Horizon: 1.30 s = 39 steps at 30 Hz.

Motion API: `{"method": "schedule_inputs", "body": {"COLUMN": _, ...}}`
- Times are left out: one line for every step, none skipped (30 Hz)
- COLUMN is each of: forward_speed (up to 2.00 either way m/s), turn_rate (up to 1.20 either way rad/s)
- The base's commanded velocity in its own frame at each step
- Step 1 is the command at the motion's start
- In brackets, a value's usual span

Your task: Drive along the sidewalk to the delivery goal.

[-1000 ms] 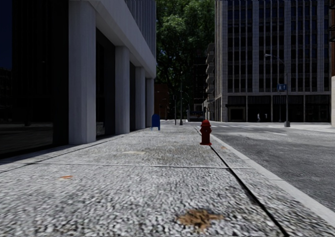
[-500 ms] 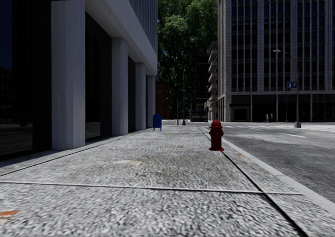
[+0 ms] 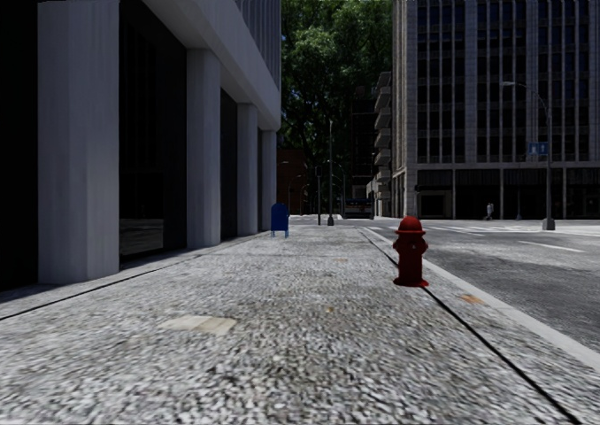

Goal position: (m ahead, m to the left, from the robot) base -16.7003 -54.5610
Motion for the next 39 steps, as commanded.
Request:
{"method": "schedule_inputs", "body": {"forward_speed": 2.00, "turn_rate": -0.10}}
{"method": "schedule_inputs", "body": {"forward_speed": 2.00, "turn_rate": -0.11}}
{"method": "schedule_inputs", "body": {"forward_speed": 2.00, "turn_rate": -0.11}}
{"method": "schedule_inputs", "body": {"forward_speed": 2.00, "turn_rate": -0.11}}
{"method": "schedule_inputs", "body": {"forward_speed": 2.00, "turn_rate": -0.11}}
{"method": "schedule_inputs", "body": {"forward_speed": 2.00, "turn_rate": -0.11}}
{"method": "schedule_inputs", "body": {"forward_speed": 2.00, "turn_rate": -0.11}}
{"method": "schedule_inputs", "body": {"forward_speed": 2.00, "turn_rate": -0.11}}
{"method": "schedule_inputs", "body": {"forward_speed": 2.00, "turn_rate": -0.11}}
{"method": "schedule_inputs", "body": {"forward_speed": 2.00, "turn_rate": -0.11}}
{"method": "schedule_inputs", "body": {"forward_speed": 2.00, "turn_rate": -0.11}}
{"method": "schedule_inputs", "body": {"forward_speed": 2.00, "turn_rate": -0.11}}
{"method": "schedule_inputs", "body": {"forward_speed": 2.00, "turn_rate": -0.11}}
{"method": "schedule_inputs", "body": {"forward_speed": 2.00, "turn_rate": -0.12}}
{"method": "schedule_inputs", "body": {"forward_speed": 2.00, "turn_rate": -0.12}}
{"method": "schedule_inputs", "body": {"forward_speed": 2.00, "turn_rate": -0.17}}
{"method": "schedule_inputs", "body": {"forward_speed": 2.00, "turn_rate": -0.23}}
{"method": "schedule_inputs", "body": {"forward_speed": 2.00, "turn_rate": -0.27}}
{"method": "schedule_inputs", "body": {"forward_speed": 2.00, "turn_rate": -0.27}}
{"method": "schedule_inputs", "body": {"forward_speed": 2.00, "turn_rate": -0.28}}
{"method": "schedule_inputs", "body": {"forward_speed": 2.00, "turn_rate": -0.28}}
{"method": "schedule_inputs", "body": {"forward_speed": 2.00, "turn_rate": -0.28}}
{"method": "schedule_inputs", "body": {"forward_speed": 2.00, "turn_rate": -0.28}}
{"method": "schedule_inputs", "body": {"forward_speed": 2.00, "turn_rate": -0.28}}
{"method": "schedule_inputs", "body": {"forward_speed": 2.00, "turn_rate": -0.29}}
{"method": "schedule_inputs", "body": {"forward_speed": 2.00, "turn_rate": -0.29}}
{"method": "schedule_inputs", "body": {"forward_speed": 2.00, "turn_rate": -0.29}}
{"method": "schedule_inputs", "body": {"forward_speed": 2.00, "turn_rate": -0.29}}
{"method": "schedule_inputs", "body": {"forward_speed": 2.00, "turn_rate": -0.29}}
{"method": "schedule_inputs", "body": {"forward_speed": 2.00, "turn_rate": -0.29}}
{"method": "schedule_inputs", "body": {"forward_speed": 2.00, "turn_rate": -0.29}}
{"method": "schedule_inputs", "body": {"forward_speed": 2.00, "turn_rate": -0.29}}
{"method": "schedule_inputs", "body": {"forward_speed": 2.00, "turn_rate": -0.30}}
{"method": "schedule_inputs", "body": {"forward_speed": 2.00, "turn_rate": -0.30}}
{"method": "schedule_inputs", "body": {"forward_speed": 2.00, "turn_rate": -0.37}}
{"method": "schedule_inputs", "body": {"forward_speed": 2.00, "turn_rate": -0.39}}
{"method": "schedule_inputs", "body": {"forward_speed": 2.00, "turn_rate": -0.39}}
{"method": "schedule_inputs", "body": {"forward_speed": 2.00, "turn_rate": -0.40}}
{"method": "schedule_inputs", "body": {"forward_speed": 2.00, "turn_rate": -0.40}}
